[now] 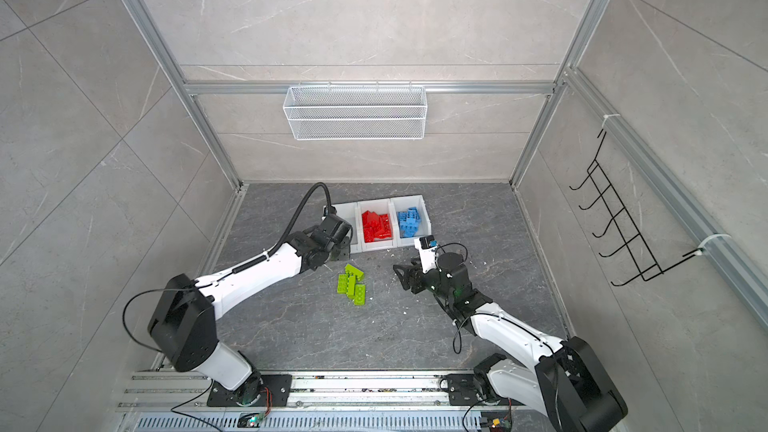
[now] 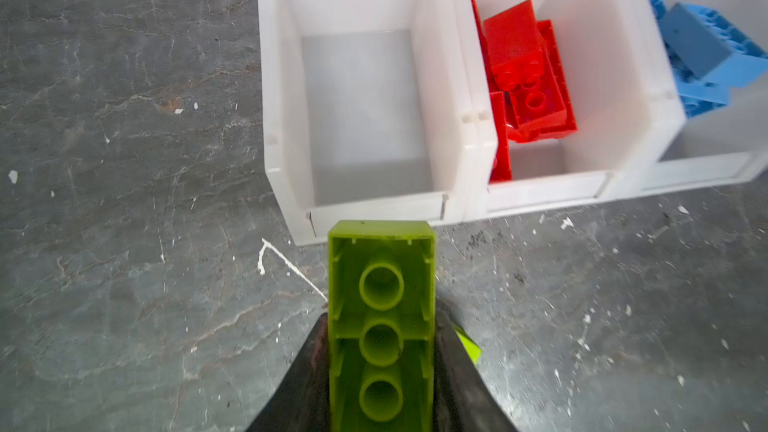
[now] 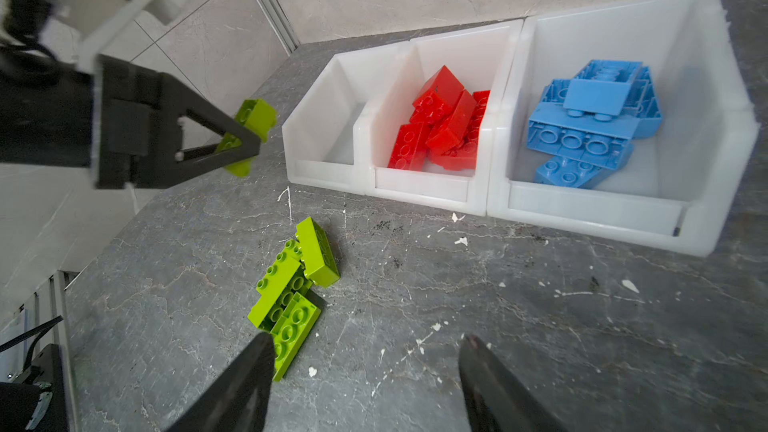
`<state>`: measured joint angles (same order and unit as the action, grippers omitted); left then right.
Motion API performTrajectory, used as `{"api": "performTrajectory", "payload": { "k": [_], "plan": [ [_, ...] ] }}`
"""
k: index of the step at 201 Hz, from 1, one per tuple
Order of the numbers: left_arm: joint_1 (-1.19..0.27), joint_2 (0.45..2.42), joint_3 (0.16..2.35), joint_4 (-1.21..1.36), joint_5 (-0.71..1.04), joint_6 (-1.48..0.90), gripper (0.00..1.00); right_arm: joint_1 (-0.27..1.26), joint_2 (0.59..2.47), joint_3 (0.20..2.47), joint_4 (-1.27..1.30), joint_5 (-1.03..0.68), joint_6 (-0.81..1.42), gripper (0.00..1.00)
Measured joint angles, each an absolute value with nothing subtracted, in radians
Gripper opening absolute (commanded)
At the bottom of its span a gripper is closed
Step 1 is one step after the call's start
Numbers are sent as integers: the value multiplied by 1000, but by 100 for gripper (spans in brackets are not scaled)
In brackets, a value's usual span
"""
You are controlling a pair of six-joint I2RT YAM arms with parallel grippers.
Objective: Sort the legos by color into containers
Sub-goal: 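Carry the green brick into the empty compartment and release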
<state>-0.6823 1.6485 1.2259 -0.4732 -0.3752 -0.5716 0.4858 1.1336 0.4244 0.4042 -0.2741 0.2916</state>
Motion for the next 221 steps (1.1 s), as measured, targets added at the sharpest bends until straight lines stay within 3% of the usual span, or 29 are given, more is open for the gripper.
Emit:
{"api": "performTrajectory", "payload": {
  "k": [96, 125, 143, 173, 221],
  "plan": [
    [-566, 1926, 1465, -443, -302, -472, 34, 486, 1123, 424, 403, -321, 292, 72],
    [-562, 1976, 1512, -447, -286, -468, 41, 486, 1123, 424, 405, -331, 292, 73],
    [-559, 2005, 1536, -451, -287, -464, 53, 486, 1123, 424, 409, -335, 292, 73],
    [-549, 2009, 1537, -466, -288, -458, 63, 486, 1123, 424, 410, -338, 292, 73],
    [-550, 1931, 1505, -490, -290, -444, 67, 486, 1123, 424, 409, -341, 292, 73]
  ]
}}
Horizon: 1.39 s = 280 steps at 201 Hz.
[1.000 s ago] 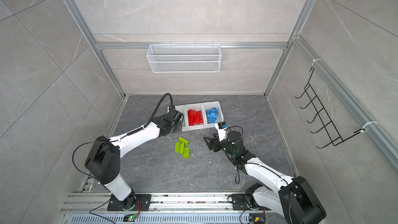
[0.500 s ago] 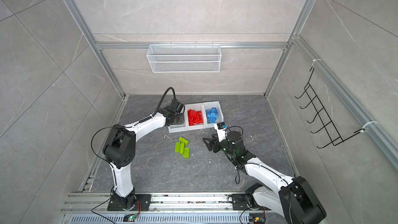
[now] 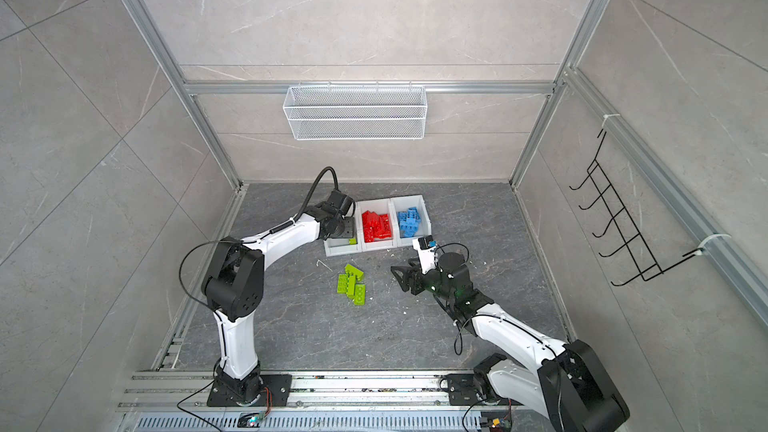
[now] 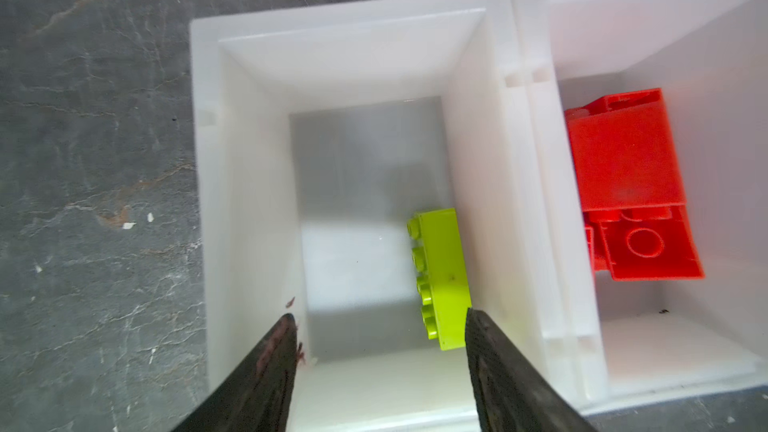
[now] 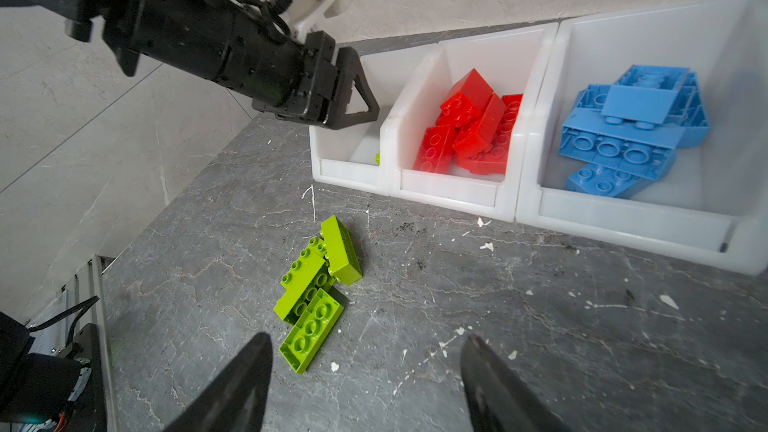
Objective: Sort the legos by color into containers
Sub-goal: 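Carry the green brick into the empty compartment and release, then move the left gripper back and grasp another lime-green brick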
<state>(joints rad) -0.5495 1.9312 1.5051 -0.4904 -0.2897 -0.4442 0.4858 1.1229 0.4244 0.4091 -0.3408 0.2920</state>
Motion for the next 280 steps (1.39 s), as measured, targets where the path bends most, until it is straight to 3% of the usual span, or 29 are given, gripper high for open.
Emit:
{"api": "performTrajectory", "payload": {
  "k": [25, 70, 148, 280],
  "plan": [
    [-583, 1767, 1412, -523, -314, -447, 67, 486, 1123, 424, 408, -341, 292, 73],
    [-767, 1521, 1168, -557, -331, -530, 60, 486, 1124, 424, 408, -341, 292, 73],
    [-889, 1613, 1058, -528, -339, -631, 58, 486, 1161, 425, 407, -341, 292, 72],
    [-899, 1691, 1058, -492, -342, -651, 53, 486, 1161, 438, 385, -340, 287, 71]
  ]
}}
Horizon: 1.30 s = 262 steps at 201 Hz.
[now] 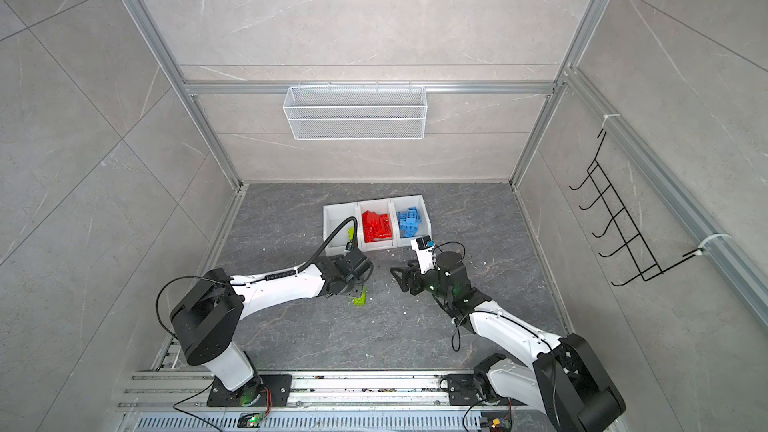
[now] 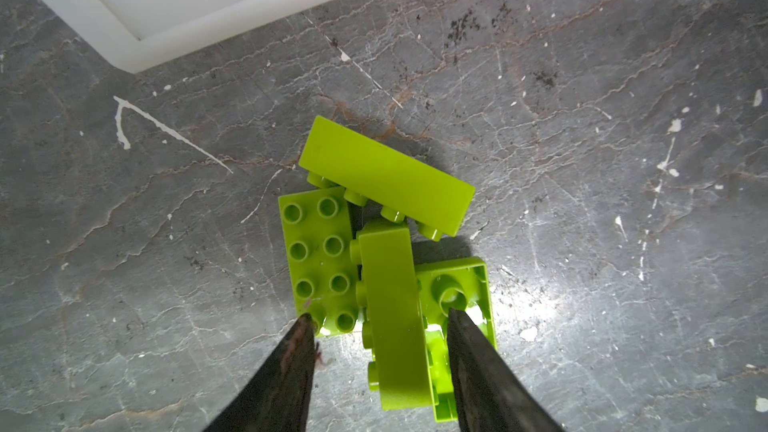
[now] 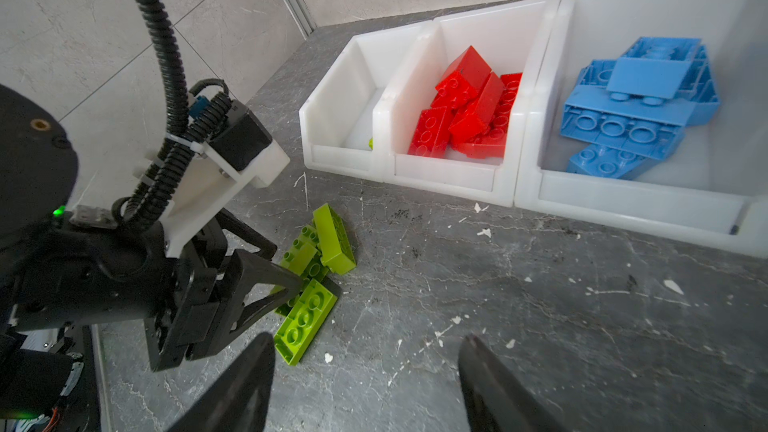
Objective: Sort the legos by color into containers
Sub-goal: 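Move the left gripper back and grasp another lime-green brick, then carry the green brick into the green compartment and release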
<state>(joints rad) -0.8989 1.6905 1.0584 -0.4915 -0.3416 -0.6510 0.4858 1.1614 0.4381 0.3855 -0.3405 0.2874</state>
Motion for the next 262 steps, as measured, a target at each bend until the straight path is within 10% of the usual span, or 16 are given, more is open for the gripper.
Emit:
{"api": "performTrajectory", "payload": {
  "k": [262],
  "plan": [
    [-899, 1745, 1073, -493, -395, -662, 23, 486, 1166, 443, 371, -337, 287, 72]
  ]
}}
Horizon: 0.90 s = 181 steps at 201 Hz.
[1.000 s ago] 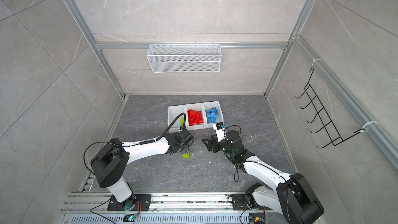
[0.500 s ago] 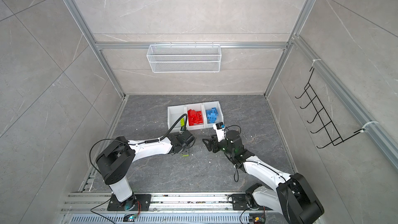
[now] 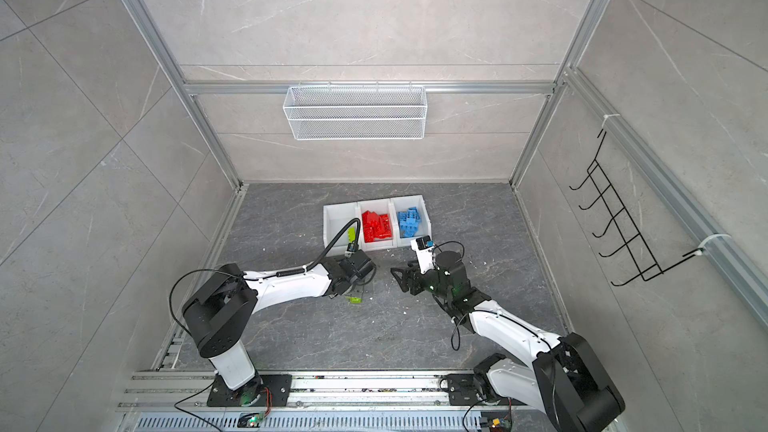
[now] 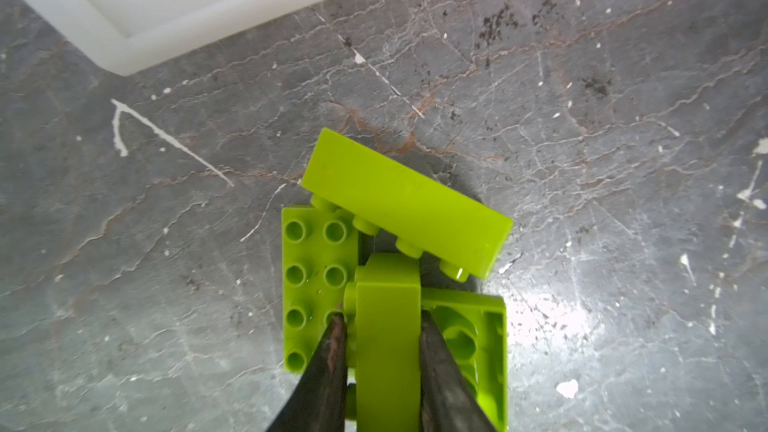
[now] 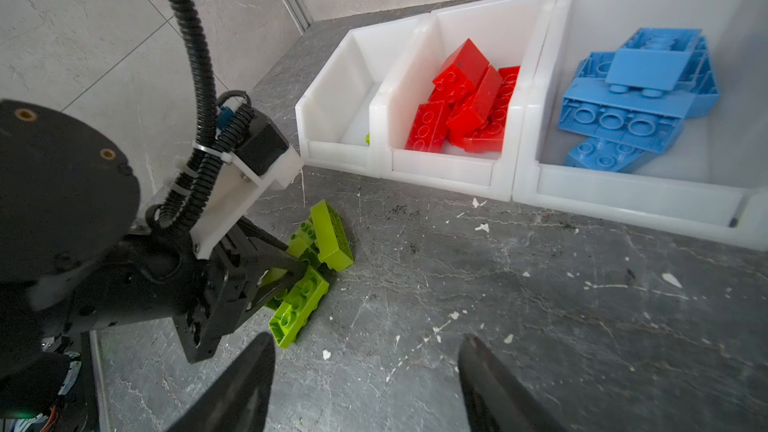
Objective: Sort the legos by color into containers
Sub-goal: 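Carry the green brick into the green compartment and release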
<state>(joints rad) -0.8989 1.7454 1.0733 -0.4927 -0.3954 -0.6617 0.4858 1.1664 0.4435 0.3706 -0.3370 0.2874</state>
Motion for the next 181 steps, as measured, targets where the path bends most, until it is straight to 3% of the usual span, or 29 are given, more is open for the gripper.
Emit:
{"api": "performTrajectory", "payload": {
  "k": [81, 181],
  "plan": [
    [-879, 1632, 1133, -607, -435, -617, 21, 486, 1171, 445, 371, -337, 287, 72],
    [-619, 1671, 1373, -559, -360, -387, 21, 486, 1192, 451, 371, -337, 287, 72]
  ]
}}
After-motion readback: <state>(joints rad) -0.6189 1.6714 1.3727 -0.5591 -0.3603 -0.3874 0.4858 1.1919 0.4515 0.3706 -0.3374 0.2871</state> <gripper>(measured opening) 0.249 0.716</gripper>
